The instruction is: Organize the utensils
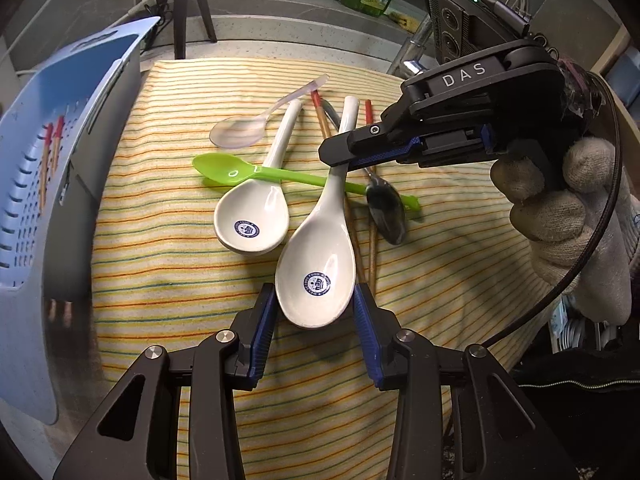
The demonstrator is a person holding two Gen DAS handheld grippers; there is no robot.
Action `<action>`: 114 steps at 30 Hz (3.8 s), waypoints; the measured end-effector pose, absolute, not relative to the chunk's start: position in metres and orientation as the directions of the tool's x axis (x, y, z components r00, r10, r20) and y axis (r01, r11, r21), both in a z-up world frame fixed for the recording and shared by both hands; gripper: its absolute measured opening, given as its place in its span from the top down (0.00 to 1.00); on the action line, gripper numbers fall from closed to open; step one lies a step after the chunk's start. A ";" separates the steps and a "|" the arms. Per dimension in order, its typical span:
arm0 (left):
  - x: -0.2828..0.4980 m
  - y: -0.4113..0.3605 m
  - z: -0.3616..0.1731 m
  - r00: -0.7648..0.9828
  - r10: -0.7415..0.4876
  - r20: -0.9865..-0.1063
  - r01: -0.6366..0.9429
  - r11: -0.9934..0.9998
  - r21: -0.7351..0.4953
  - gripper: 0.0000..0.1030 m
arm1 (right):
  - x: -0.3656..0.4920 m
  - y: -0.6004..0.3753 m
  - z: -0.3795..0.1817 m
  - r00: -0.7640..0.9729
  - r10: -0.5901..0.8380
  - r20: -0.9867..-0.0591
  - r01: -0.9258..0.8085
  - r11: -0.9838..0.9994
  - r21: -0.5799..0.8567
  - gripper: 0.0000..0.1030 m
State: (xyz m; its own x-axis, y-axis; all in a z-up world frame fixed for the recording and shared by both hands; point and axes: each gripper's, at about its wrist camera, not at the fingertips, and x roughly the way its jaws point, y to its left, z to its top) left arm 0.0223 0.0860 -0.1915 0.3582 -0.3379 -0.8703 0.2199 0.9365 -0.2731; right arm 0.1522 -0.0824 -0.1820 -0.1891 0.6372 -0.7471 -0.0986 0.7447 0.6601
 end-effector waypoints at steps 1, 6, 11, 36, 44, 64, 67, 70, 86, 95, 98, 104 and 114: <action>0.022 0.086 -0.189 0.362 -0.341 -0.868 0.220 0.936 -0.276 0.64 | 0.152 -0.083 -0.180 -0.185 0.639 -0.746 -0.101 0.743 0.661 0.92; 0.021 0.088 -0.176 0.390 -0.352 -0.851 0.222 0.933 -0.284 0.64 | 0.153 -0.081 -0.166 -0.169 0.651 -0.740 -0.117 0.732 0.671 0.92; 0.018 0.099 -0.158 0.434 -0.350 -0.830 0.211 0.935 -0.283 0.64 | 0.159 -0.069 -0.148 -0.150 0.674 -0.723 -0.130 0.712 0.691 0.92; 0.035 0.234 -0.150 0.507 -0.188 -0.841 0.051 0.981 -0.189 0.64 | 0.187 0.112 -0.147 -0.193 0.661 -0.725 -0.301 0.664 0.685 0.92; 0.039 0.241 -0.156 0.488 -0.138 -0.862 0.014 0.989 -0.150 0.62 | 0.191 0.126 -0.149 -0.163 0.618 -0.769 -0.346 0.695 0.631 0.64; 0.028 0.198 -0.135 0.523 -0.176 -0.834 0.095 0.984 -0.148 0.62 | 0.179 -0.015 -0.085 0.080 0.639 -0.765 -0.367 0.733 0.573 0.50; 0.029 0.184 -0.136 0.510 -0.197 -0.837 0.122 0.980 -0.156 0.62 | 0.175 -0.049 -0.080 0.140 0.619 -0.773 -0.355 0.760 0.544 0.50; 0.030 0.169 -0.138 0.498 -0.207 -0.842 0.152 0.977 -0.151 0.62 | 0.172 -0.077 -0.079 0.160 0.613 -0.774 -0.321 0.774 0.546 0.49; 0.036 0.092 -0.148 0.419 -0.310 -0.854 0.312 0.932 -0.185 0.62 | 0.141 -0.163 -0.108 0.121 0.589 -0.799 -0.141 0.807 0.573 0.49; 0.032 0.052 -0.161 0.359 -0.362 -0.860 0.355 0.905 -0.233 0.62 | 0.144 -0.174 -0.130 0.059 0.637 -0.768 -0.057 0.771 0.635 0.56; 0.030 0.047 -0.168 0.348 -0.354 -0.868 0.345 0.909 -0.232 0.62 | 0.148 -0.171 -0.138 0.034 0.647 -0.762 -0.046 0.763 0.645 0.60; 0.029 0.044 -0.174 0.344 -0.343 -0.874 0.310 0.920 -0.239 0.62 | 0.155 -0.159 -0.149 -0.018 0.671 -0.742 -0.058 0.740 0.670 0.68; 0.026 0.048 -0.173 0.368 -0.333 -0.868 0.255 0.934 -0.250 0.62 | 0.187 -0.117 -0.174 -0.117 0.571 -0.812 -0.171 0.794 0.583 0.72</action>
State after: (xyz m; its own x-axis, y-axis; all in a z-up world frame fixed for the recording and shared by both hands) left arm 0.0262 0.0475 -0.1727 0.3685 -0.3331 -0.8679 0.2548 0.9340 -0.2503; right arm 0.1867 -0.1172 -0.1737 -0.1172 0.5711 -0.8125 -0.1709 0.7943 0.5830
